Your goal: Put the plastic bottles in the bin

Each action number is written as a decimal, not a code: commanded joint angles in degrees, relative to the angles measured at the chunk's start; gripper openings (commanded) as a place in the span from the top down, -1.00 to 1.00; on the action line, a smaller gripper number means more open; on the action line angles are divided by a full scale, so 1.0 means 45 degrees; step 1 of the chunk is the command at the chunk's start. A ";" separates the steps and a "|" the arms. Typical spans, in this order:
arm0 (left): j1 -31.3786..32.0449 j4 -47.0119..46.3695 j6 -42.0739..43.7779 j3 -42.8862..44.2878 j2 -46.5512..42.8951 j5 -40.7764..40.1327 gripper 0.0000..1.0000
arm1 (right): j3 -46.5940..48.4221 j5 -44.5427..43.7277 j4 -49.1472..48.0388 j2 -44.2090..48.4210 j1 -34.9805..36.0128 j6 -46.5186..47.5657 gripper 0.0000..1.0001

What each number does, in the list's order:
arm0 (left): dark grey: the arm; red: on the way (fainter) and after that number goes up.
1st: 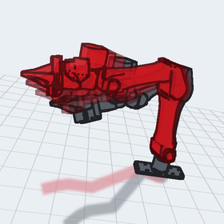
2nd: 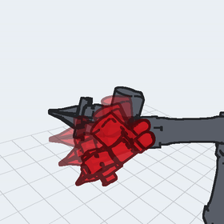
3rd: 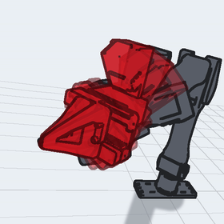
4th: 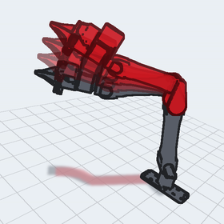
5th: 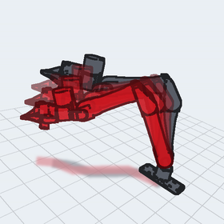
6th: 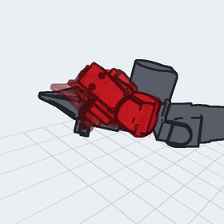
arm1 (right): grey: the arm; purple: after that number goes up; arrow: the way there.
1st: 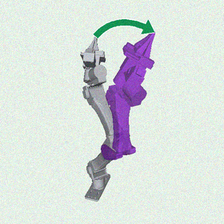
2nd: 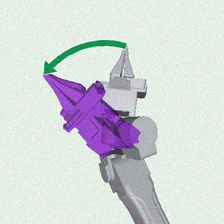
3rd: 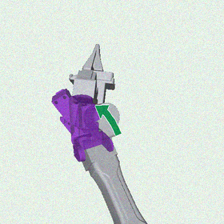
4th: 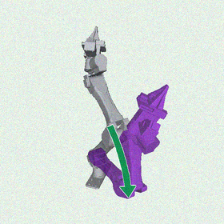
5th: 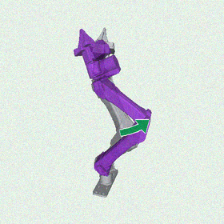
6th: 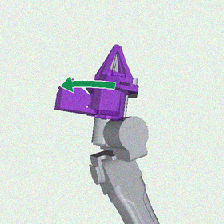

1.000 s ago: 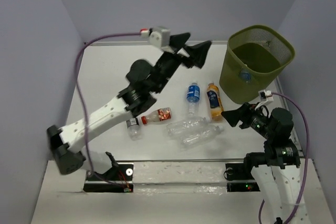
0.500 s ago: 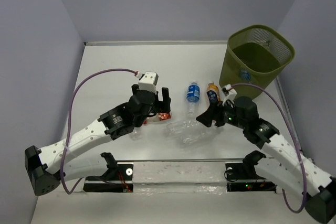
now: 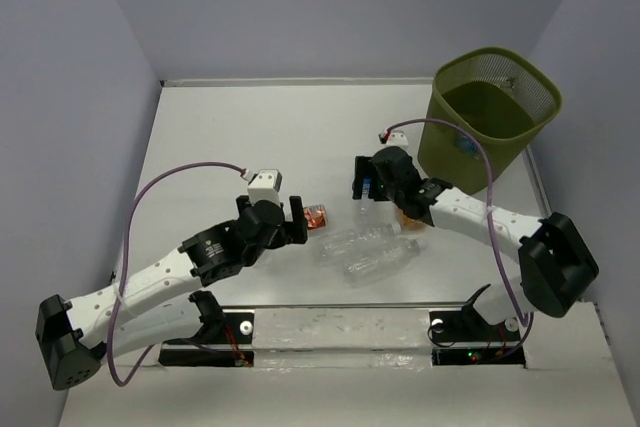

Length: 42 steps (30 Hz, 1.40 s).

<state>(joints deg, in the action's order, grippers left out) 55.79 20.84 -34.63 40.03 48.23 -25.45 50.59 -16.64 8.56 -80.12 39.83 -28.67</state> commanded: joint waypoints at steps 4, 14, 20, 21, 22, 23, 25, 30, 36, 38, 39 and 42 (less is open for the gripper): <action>-0.0093 -0.0999 -0.2398 -0.0811 0.0685 -0.0280 -0.98 | 0.2018 -0.1924 -0.0087 -0.2640 0.0054 -0.0269 -0.91; -0.0093 -0.1096 -0.1699 -0.0244 0.2329 -0.0243 -0.98 | 0.3347 -0.2785 0.0188 -0.4811 0.0054 -0.0349 -0.56; -0.0093 -0.1077 -0.1815 -0.0282 0.2115 -0.0262 -0.98 | 0.4147 -0.3429 0.0072 -0.4678 0.0054 0.0255 0.27; -0.0074 -0.1115 -0.1893 -0.0340 0.2096 -0.0262 -0.98 | 0.4284 -0.3469 0.0071 -0.4251 0.0054 0.0431 0.33; -0.0074 -0.1154 -0.1990 -0.0322 0.2076 -0.0262 -0.98 | 0.4440 -0.3527 0.0071 -0.3938 0.0054 0.0645 0.35; -0.0074 -0.1155 -0.2011 -0.0322 0.2056 -0.0262 -0.98 | 0.4577 -0.3451 0.0071 -0.3587 0.0054 0.1053 0.36; -0.0074 -0.1116 -0.1972 -0.0127 0.1998 -0.0437 -0.98 | 0.5104 -0.3004 -0.0006 -0.2201 0.0054 0.1833 0.38; -0.0074 -0.1465 -0.1524 0.0401 0.1218 -0.1160 -0.98 | 0.7033 -0.3194 -0.0183 0.0515 0.0054 0.4256 0.42; -0.0113 0.0012 -0.2321 0.0713 0.0396 -0.2583 -0.98 | 0.8893 -0.3570 0.0439 0.1495 -0.2849 0.6488 0.46; -0.0171 0.0931 -0.2965 0.0830 0.0183 -0.3072 -0.98 | 0.9129 -0.3120 0.1141 0.1456 -0.4158 0.6351 0.46; -0.0210 0.1593 -0.3219 0.0850 0.0065 -0.3287 -0.98 | 0.9091 -0.2750 0.1281 0.1495 -0.5209 0.5848 0.46; -0.0891 0.1931 -0.3652 0.0636 -0.0559 -0.2549 -0.98 | 0.8525 -0.1987 0.1516 0.1437 -0.6836 0.5375 0.46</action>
<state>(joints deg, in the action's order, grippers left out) 54.61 23.14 -46.81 42.04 48.71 -34.37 92.05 -30.30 9.43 -70.74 16.71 -4.21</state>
